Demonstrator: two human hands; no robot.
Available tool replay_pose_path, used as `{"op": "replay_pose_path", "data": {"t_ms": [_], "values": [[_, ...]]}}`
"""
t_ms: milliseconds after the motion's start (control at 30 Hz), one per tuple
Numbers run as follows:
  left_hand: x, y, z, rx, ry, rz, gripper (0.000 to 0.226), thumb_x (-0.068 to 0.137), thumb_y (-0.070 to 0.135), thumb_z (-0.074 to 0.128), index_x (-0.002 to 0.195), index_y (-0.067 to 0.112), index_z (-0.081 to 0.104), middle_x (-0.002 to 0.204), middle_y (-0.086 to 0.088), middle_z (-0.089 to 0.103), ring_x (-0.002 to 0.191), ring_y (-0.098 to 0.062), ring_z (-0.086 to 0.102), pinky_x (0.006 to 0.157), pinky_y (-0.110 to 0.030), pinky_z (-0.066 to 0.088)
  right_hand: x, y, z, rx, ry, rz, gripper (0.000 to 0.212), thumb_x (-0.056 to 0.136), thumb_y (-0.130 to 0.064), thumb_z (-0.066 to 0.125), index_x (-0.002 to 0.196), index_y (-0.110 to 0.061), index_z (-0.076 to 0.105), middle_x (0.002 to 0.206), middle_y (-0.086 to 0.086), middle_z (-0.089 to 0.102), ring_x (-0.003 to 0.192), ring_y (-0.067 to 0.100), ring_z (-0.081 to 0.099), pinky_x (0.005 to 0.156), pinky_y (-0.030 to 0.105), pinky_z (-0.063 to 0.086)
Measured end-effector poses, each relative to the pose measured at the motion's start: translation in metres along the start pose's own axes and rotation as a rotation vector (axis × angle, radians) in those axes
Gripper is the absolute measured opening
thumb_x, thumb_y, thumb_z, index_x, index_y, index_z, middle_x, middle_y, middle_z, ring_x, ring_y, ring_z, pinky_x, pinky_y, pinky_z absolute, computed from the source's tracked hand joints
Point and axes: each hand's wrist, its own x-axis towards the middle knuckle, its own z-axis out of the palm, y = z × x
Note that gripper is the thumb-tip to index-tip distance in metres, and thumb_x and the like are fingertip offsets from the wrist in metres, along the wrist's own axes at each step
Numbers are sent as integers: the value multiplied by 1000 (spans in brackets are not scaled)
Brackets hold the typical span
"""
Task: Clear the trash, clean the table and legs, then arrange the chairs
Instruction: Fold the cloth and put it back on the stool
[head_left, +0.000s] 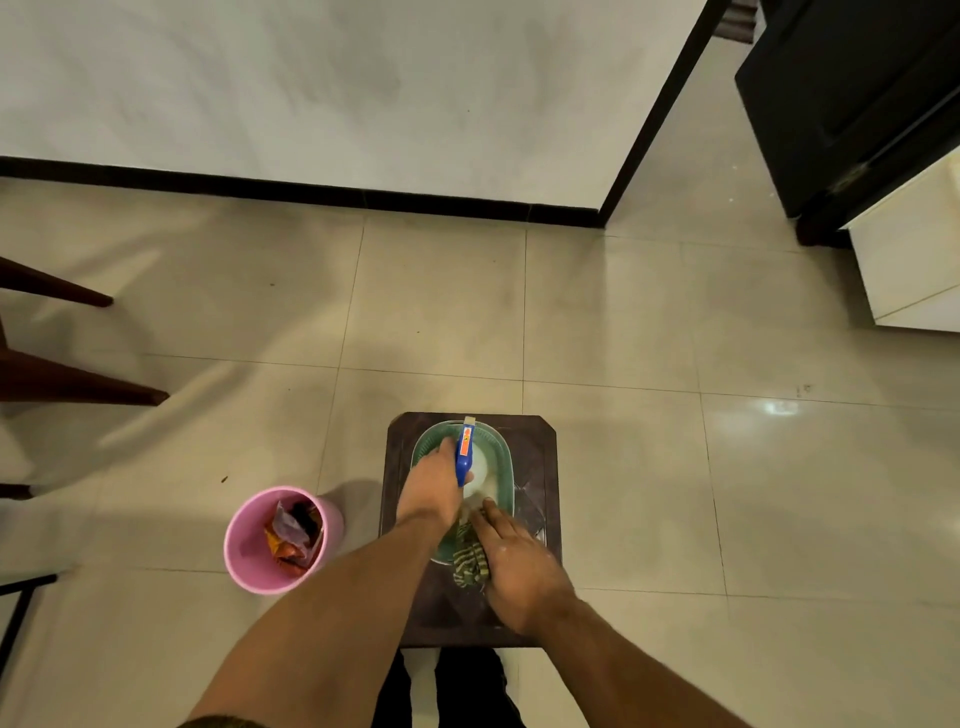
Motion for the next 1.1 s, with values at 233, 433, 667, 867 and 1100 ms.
{"op": "replay_pose_path", "data": {"t_ms": [233,433,667,867,1100], "values": [[-2,6,9,12,87,12,31,96,14,59,126,18,52,115,-2,67,102,-18,65,95,-38,54,-12,1,6,44,23,-19,83,93,-22,55,160,-29,4,168,-5,4,153,21,11,122,44,25],[-23,6,-1,-55,124,-91,50,89,4,58,138,15,51,130,-4,62,114,-25,61,98,-38,50,-27,-3,16,66,102,-1,77,89,-29,56,156,-30,18,163,-4,21,143,25,35,112,48,40],[-102,-34,-8,-479,176,-370,23,95,24,62,99,2,69,94,-14,73,86,-30,69,79,-34,58,-40,-33,12,976,494,573,36,76,-25,64,109,-10,70,101,13,71,92,36,69,83,41,57],[-170,-48,-18,-1058,-10,-537,54,98,55,51,112,5,64,103,-14,71,95,-29,69,80,-40,60,-74,-68,11,1720,303,441,24,92,-8,61,115,-1,65,107,17,74,97,33,70,87,45,57],[-216,-81,-50,-1479,-311,-402,61,96,60,49,122,6,60,118,-18,72,110,-33,67,103,-50,50,-122,-105,34,1962,190,296,45,78,-3,40,116,5,62,107,23,70,91,36,67,81,46,54]]}}
